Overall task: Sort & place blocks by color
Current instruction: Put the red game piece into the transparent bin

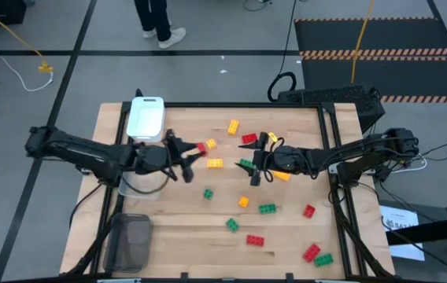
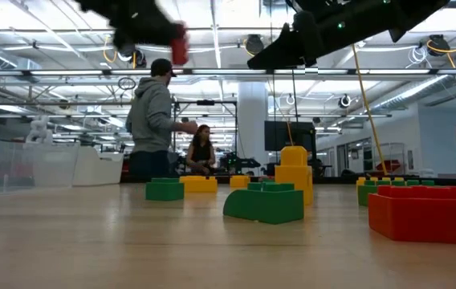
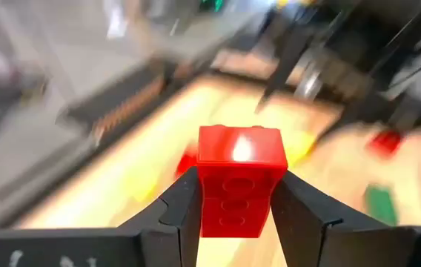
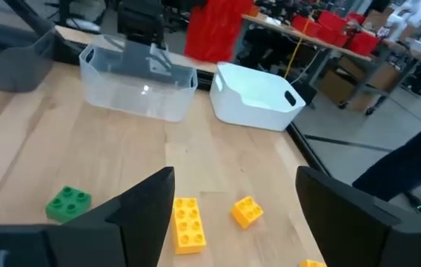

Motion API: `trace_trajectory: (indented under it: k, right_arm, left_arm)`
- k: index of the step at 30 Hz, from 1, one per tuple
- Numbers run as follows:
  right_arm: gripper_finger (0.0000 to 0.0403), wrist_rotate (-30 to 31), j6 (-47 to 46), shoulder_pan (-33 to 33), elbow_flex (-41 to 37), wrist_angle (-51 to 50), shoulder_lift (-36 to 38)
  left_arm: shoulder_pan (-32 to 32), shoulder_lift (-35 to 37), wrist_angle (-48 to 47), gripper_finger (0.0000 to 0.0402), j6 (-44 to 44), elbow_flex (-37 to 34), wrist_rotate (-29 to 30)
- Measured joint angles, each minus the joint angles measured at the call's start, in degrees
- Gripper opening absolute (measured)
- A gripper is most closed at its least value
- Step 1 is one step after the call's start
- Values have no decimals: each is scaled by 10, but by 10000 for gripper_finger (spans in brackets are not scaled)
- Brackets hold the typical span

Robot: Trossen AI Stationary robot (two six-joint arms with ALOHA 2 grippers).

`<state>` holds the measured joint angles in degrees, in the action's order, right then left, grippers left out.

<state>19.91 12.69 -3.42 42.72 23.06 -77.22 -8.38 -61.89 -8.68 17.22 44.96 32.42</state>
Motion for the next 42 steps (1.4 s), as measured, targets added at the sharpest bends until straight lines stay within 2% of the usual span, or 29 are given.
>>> trace_trajectory:
  k: [4,8,14,16,22,24,35,38,42]
  right_arm:
    - [270,0,0,0,0,-15,11]
    - [271,0,6,0,0,-37,19]
    - [270,8,17,0,0,-57,30]
    - [270,12,19,0,0,-62,34]
    - [268,13,19,1,0,-62,44]
    - [268,13,18,1,0,-71,47]
    - [267,13,9,1,0,-71,48]
    - [267,13,0,1,0,-71,48]
    - [267,13,0,1,0,-71,48]
  left_arm:
    - [0,67,-161,131,127,1,4]
    - [-5,111,-283,131,217,3,2]
    - [-7,117,-505,131,363,54,-4]
    - [-7,115,-551,132,411,59,-23]
    - [-7,80,-706,132,538,47,-149]
    - [-7,63,-746,132,561,40,-172]
    - [-7,-6,-733,138,534,32,-194]
    - [-7,-22,-723,163,509,32,-194]
    - [-7,-42,-716,218,498,32,-194]
